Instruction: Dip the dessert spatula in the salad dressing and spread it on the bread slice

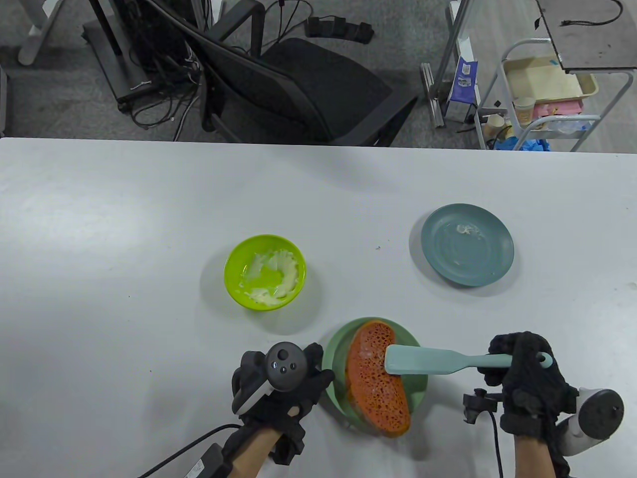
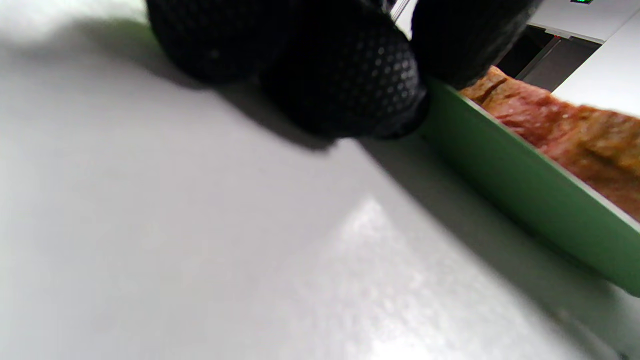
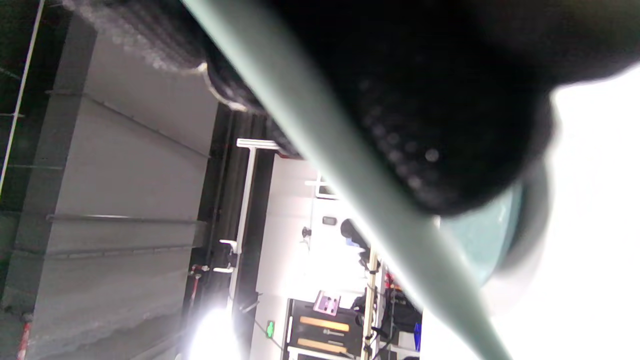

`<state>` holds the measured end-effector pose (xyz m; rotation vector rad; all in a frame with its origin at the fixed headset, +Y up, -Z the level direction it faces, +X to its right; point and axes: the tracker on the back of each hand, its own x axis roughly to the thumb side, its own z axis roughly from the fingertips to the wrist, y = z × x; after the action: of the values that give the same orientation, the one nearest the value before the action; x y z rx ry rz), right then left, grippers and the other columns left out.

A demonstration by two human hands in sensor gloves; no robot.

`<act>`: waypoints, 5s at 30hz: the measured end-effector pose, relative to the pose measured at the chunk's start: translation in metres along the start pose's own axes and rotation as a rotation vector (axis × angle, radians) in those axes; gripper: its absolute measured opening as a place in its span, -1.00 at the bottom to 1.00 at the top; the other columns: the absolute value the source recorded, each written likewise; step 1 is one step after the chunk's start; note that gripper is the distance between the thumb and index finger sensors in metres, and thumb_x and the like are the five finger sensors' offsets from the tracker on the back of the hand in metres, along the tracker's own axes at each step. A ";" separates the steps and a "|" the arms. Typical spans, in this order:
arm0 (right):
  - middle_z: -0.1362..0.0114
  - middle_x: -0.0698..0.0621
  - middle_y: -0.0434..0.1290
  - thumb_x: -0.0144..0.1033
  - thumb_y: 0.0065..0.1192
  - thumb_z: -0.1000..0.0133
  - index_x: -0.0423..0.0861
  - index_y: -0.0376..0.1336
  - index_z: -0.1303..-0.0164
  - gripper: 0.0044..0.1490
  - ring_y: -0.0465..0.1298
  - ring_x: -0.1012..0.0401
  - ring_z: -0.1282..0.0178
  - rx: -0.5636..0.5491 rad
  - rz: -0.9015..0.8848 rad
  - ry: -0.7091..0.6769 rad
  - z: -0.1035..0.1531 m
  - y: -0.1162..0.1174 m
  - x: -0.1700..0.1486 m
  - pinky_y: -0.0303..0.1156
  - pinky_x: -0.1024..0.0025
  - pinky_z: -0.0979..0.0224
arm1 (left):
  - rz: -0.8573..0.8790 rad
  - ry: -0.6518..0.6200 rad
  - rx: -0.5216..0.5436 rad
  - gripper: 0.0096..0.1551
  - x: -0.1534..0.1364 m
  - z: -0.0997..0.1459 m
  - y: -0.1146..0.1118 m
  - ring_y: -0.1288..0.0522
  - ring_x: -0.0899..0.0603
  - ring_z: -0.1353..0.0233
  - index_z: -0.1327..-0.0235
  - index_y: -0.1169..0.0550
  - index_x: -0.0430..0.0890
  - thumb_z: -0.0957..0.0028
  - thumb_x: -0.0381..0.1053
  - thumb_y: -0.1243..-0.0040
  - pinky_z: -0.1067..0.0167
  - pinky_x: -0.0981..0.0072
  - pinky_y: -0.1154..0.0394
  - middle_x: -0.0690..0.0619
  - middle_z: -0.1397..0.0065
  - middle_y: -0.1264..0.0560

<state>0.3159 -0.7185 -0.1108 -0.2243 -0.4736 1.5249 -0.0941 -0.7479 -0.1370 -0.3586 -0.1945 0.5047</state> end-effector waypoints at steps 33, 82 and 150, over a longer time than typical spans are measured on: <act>0.23 -0.22 0.61 0.02 0.09 -0.09 -0.17 0.45 0.30 -0.50 0.64 -0.07 0.61 0.000 0.100 -0.003 -0.007 -0.013 0.010 0.58 0.25 0.65 | 0.001 -0.001 0.000 -0.25 0.000 0.000 0.000 -0.71 0.17 0.20 -0.47 -0.39 -0.17 -0.17 0.23 -0.25 0.22 0.39 -0.66 0.21 -0.02 -0.66; 0.36 -0.18 0.63 0.09 0.04 -0.10 -0.14 0.49 0.45 -0.45 0.61 0.00 0.75 0.111 0.054 -0.028 -0.008 -0.019 0.018 0.52 0.30 0.76 | 0.011 0.001 -0.009 -0.25 -0.001 0.000 0.000 -0.71 0.17 0.20 -0.47 -0.39 -0.17 -0.17 0.23 -0.25 0.22 0.38 -0.66 0.21 -0.02 -0.66; -0.03 -0.28 0.56 0.01 0.24 -0.07 -0.17 0.41 0.06 -0.49 0.71 -0.14 0.29 0.151 -0.013 0.102 0.004 0.027 -0.015 0.73 0.16 0.31 | 0.000 -0.004 -0.007 -0.27 0.000 0.000 -0.001 -0.70 0.17 0.19 -0.48 -0.40 -0.14 -0.18 0.23 -0.24 0.21 0.38 -0.65 0.21 -0.03 -0.66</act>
<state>0.2901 -0.7325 -0.1211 -0.1794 -0.2775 1.5207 -0.0941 -0.7485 -0.1365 -0.3648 -0.1998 0.5047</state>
